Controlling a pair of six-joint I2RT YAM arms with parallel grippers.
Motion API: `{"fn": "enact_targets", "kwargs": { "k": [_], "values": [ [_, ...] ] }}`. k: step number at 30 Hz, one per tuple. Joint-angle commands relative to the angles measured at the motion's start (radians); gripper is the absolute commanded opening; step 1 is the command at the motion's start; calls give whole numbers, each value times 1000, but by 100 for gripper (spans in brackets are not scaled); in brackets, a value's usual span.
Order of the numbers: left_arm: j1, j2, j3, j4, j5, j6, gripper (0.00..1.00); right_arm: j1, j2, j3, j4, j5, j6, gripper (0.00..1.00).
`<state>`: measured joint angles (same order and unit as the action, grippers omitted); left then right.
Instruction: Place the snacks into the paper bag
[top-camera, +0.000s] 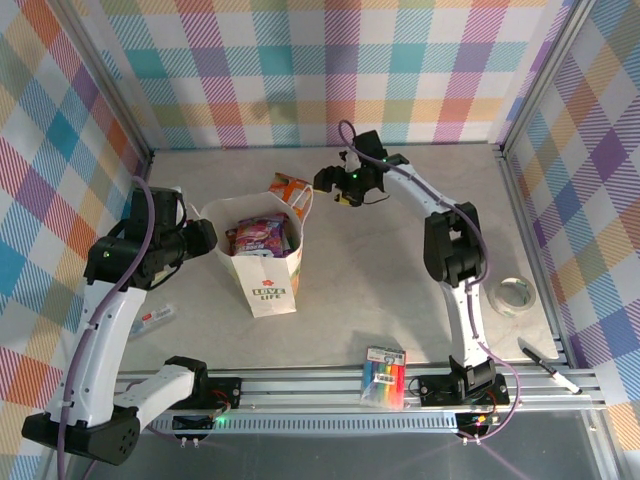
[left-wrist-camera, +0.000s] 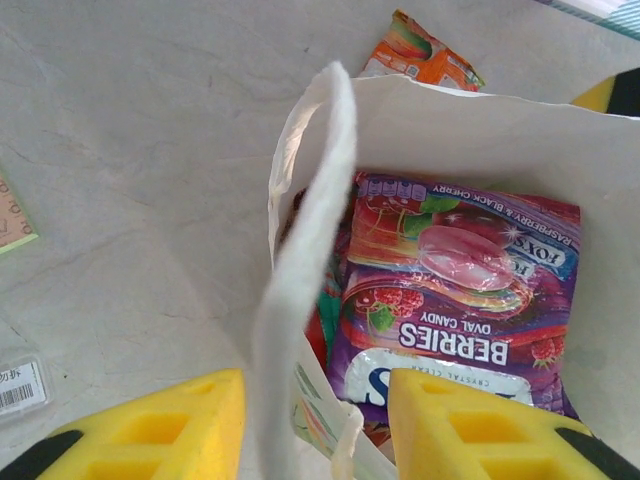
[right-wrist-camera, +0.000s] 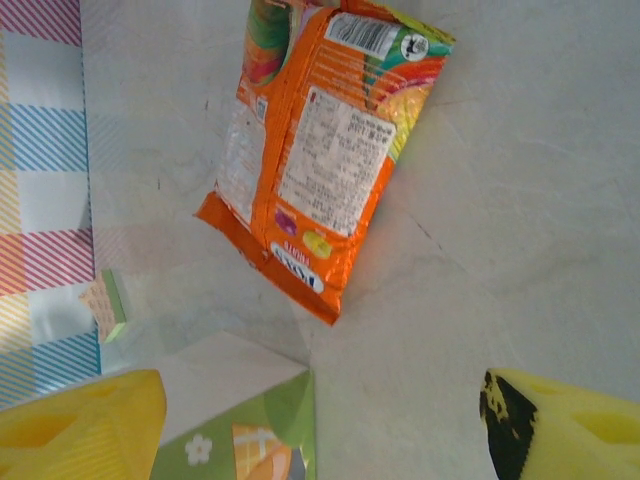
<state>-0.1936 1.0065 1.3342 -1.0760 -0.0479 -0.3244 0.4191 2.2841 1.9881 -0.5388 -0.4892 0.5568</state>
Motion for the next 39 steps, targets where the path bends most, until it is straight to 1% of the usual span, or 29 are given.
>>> {"fn": "enact_targets", "kwargs": {
  "k": [1,4,10,14,31,39],
  "values": [
    [14,-4,-27,55,-18,4,45,1,78,97,23,-60,46,84],
    [16,-14,-53,95,-12,9,50,1,156,175,17,-67,61,85],
    [15,-3,-66,120,-28,16,51,1,310,351,-4,-89,103,86],
    [16,-1,-75,141,-35,19,51,1,379,424,-3,-96,130,87],
    [17,-27,-125,203,-49,15,51,12,503,509,129,-143,243,87],
    [19,-51,-130,203,-50,13,50,41,538,555,135,-123,255,86]
  ]
}}
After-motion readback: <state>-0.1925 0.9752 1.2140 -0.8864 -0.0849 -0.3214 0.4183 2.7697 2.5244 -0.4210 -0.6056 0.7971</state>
